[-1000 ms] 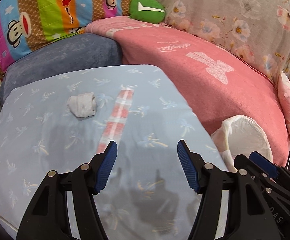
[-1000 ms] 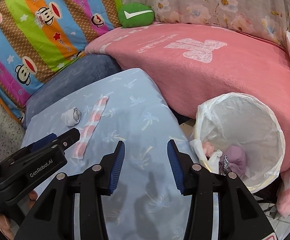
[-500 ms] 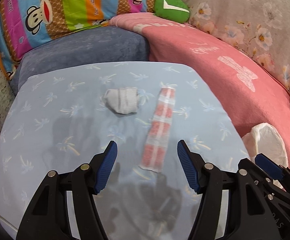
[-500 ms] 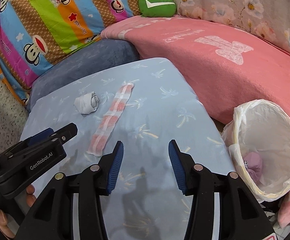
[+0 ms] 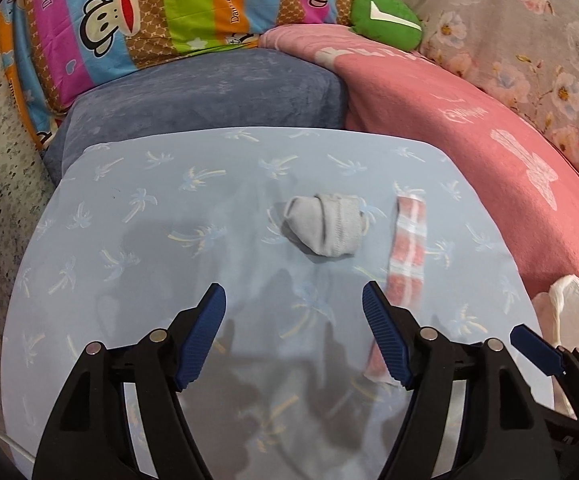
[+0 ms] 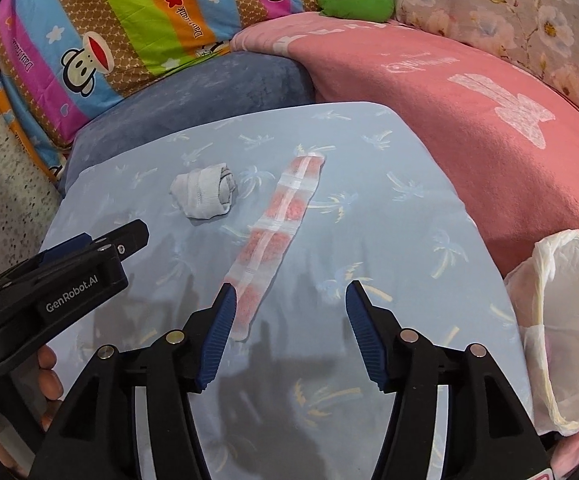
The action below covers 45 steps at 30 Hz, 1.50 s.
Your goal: Organize soft objects
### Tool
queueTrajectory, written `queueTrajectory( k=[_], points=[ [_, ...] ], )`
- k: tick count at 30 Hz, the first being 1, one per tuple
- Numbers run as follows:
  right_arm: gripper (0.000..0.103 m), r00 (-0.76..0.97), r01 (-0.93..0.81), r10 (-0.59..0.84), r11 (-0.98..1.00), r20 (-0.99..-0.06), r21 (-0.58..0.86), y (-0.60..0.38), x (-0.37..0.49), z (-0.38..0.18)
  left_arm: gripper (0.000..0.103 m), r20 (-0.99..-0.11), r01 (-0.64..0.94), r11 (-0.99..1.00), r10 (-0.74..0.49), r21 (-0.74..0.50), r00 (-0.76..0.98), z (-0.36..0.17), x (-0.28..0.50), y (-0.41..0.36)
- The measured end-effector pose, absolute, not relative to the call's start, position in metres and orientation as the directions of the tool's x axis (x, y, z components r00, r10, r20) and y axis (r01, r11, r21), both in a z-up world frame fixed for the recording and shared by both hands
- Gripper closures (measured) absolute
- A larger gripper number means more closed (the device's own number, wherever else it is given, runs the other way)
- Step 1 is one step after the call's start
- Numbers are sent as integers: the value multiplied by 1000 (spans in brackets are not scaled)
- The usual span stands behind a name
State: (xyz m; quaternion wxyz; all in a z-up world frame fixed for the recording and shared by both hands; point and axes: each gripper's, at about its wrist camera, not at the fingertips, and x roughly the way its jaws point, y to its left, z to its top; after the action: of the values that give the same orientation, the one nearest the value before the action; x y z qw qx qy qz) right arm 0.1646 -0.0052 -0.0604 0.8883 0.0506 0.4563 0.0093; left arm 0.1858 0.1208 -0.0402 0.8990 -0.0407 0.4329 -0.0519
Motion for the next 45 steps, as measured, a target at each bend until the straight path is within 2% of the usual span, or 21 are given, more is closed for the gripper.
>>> queueTrajectory(
  k=[5, 23, 26, 29, 34, 36, 41, 42, 45],
  points=[
    [43, 567, 21, 86, 993, -819, 119, 5, 186, -73, 33, -781, 43, 992, -118, -116, 613, -46, 205, 123],
    [43, 500, 21, 98, 992, -860, 126, 16, 234, -115, 33, -810, 66, 982, -183, -177, 557, -73, 262, 103],
    [46, 512, 10, 69, 996, -856, 86, 21, 233, -118, 43, -810, 78, 976, -211, -202, 547, -75, 262, 105],
    [57, 518, 8, 36, 999, -855, 47, 22, 231, -118, 56, -808, 90, 970, -238, -226, 540, -76, 259, 106],
    [90, 513, 24, 42, 998, -857, 64, 9, 224, -118, 79, -801, 105, 969, -244, -223, 547, -71, 247, 105],
    [96, 505, 35, 62, 995, -861, 92, 1, 218, -117, 81, -800, 109, 968, -247, -225, 547, -69, 244, 104],
    [98, 508, 72, 84, 988, -858, 140, -14, 193, -112, 88, -795, 127, 966, -258, -225, 549, -63, 223, 99],
    [98, 511, 79, 86, 986, -855, 146, -17, 188, -110, 99, -796, 131, 966, -259, -224, 547, -62, 218, 98],
    [98, 527, 101, 87, 981, -845, 164, -27, 171, -102, 100, -795, 145, 962, -272, -230, 542, -58, 205, 93]
  ],
)
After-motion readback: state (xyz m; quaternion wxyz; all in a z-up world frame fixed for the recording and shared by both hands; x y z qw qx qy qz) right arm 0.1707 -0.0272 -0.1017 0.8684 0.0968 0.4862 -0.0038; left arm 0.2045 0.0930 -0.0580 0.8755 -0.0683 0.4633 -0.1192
